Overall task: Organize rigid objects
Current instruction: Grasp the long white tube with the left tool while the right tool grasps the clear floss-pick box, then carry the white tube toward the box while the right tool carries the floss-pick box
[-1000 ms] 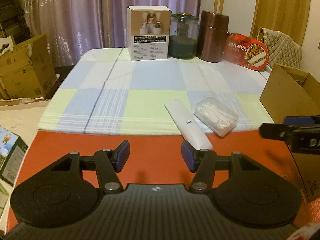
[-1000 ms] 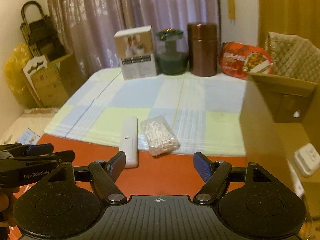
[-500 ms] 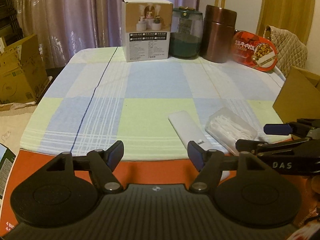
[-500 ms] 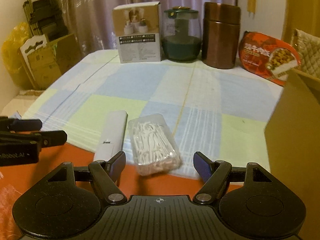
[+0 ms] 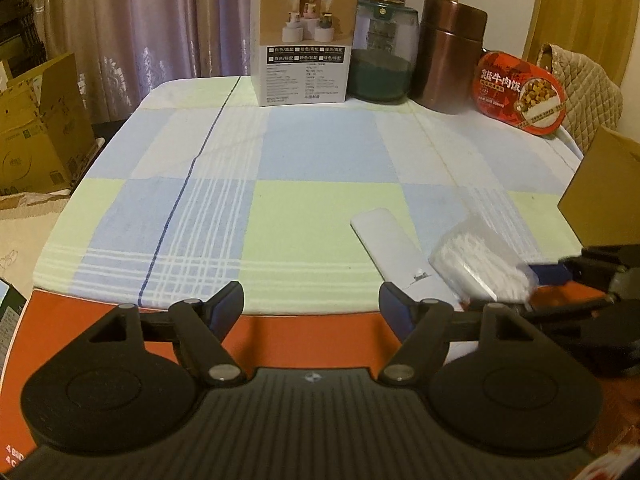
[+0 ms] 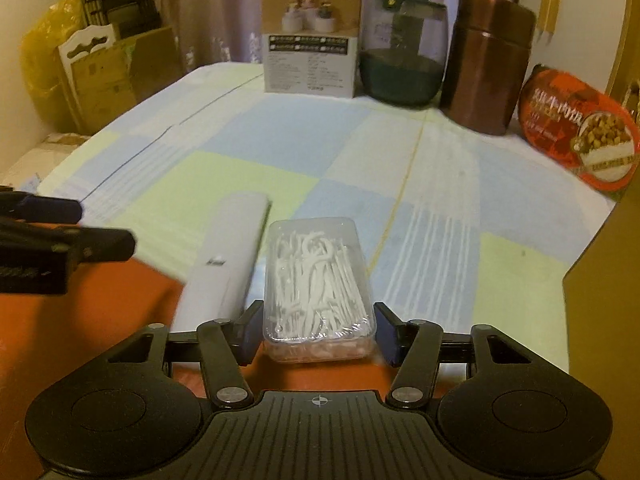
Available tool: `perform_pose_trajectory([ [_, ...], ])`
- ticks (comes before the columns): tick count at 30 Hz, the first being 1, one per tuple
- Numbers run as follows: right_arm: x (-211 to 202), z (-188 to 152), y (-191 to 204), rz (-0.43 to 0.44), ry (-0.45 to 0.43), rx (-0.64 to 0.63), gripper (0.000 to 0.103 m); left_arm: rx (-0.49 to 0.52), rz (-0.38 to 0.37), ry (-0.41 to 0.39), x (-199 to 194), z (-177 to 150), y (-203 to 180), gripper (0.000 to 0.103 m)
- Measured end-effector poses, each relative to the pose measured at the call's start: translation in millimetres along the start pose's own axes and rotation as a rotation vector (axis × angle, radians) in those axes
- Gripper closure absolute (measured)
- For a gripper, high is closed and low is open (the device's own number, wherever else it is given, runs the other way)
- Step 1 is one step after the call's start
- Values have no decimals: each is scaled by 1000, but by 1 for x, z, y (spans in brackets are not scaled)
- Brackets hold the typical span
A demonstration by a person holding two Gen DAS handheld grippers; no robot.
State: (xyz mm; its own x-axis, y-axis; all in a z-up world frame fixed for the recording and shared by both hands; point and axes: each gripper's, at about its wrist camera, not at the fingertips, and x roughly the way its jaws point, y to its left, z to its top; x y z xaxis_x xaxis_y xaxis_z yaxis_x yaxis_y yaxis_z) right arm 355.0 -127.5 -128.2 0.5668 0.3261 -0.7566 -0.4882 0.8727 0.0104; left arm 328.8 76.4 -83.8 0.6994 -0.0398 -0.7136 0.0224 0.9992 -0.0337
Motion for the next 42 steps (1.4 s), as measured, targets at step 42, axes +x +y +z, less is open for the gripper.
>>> perform_pose_trajectory([
  [42, -30, -27, -18, -28, -5, 123, 50, 166, -126, 39, 19, -25, -51, 67],
])
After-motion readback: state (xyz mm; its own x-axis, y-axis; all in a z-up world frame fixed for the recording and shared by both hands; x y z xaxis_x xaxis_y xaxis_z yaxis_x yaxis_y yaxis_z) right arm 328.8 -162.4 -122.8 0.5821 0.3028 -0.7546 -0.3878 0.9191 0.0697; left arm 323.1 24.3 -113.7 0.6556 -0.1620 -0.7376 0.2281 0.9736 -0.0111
